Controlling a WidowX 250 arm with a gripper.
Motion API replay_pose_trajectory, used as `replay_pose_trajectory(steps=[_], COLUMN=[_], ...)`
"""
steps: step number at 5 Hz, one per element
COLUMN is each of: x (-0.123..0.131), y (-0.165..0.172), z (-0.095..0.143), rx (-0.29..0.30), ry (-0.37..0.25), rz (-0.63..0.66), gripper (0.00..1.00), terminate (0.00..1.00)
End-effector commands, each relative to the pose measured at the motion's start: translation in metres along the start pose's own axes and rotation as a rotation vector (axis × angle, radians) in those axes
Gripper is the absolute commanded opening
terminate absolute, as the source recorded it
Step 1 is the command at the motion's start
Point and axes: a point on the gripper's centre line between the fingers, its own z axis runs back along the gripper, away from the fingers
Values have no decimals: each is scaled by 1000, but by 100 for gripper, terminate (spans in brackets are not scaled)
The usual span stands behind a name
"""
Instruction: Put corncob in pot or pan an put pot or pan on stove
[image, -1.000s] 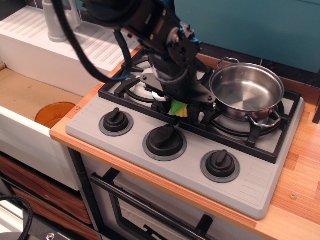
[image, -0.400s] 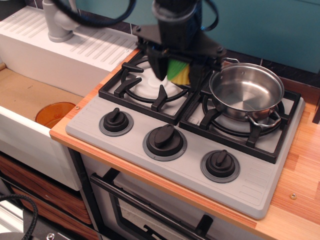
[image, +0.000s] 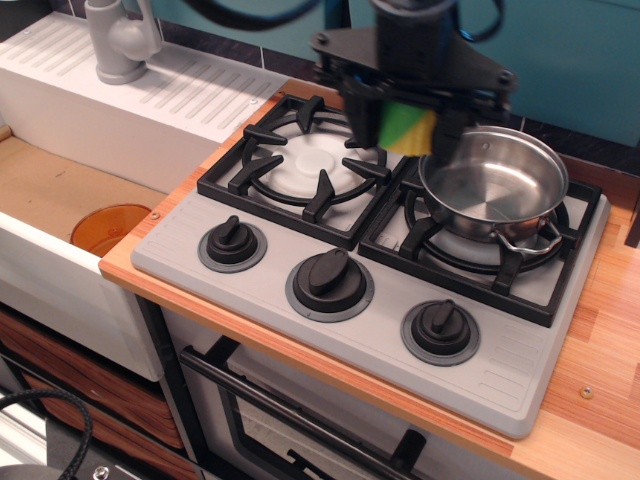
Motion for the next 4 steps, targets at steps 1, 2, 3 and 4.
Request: replay_pose_trajectory(steps=[1, 2, 3, 4], x=[29, 38, 45, 52], y=[-28, -41, -49, -50], z=[-9, -23, -33, -43], rx=[-7, -8, -13, -26], ry=[-77, -97, -114, -129], rz=[28, 41, 56, 52], gripper=[0, 0, 0, 100], terminate=[0, 0, 0, 0])
